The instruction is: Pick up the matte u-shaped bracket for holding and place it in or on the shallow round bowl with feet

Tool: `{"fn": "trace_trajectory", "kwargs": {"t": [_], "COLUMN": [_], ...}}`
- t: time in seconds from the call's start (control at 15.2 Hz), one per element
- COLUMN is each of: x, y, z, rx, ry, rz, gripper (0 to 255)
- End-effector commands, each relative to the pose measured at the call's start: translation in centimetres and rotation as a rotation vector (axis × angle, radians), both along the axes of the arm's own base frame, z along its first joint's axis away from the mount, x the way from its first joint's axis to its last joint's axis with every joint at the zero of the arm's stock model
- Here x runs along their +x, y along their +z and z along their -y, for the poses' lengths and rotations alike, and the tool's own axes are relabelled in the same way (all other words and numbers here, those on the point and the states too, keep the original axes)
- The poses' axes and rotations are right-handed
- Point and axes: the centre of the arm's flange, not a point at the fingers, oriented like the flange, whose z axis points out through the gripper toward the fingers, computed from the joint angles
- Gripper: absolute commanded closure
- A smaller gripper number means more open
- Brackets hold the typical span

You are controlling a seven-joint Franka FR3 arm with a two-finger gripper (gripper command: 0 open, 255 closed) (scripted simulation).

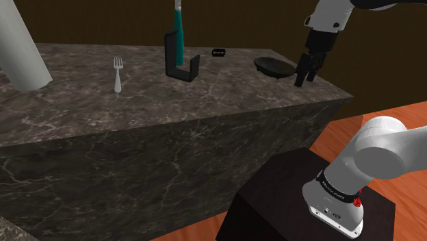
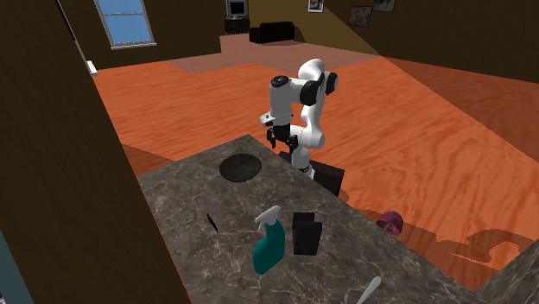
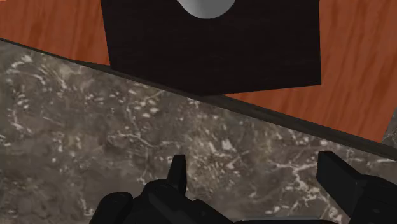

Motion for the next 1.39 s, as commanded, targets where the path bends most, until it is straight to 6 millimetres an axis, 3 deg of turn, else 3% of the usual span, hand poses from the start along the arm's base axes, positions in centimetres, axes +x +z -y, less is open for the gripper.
{"fn": "trace_trajectory", "kwargs": {"t": [0.0,1.32], "x": [0.0,18.5], "y": [0.0,1.9], "z": [0.0,-14.3], "rx": [0.000,0.035], "ry": [0.000,0.183], "rz": [0.000,0.209], "gripper": [0,0]}}
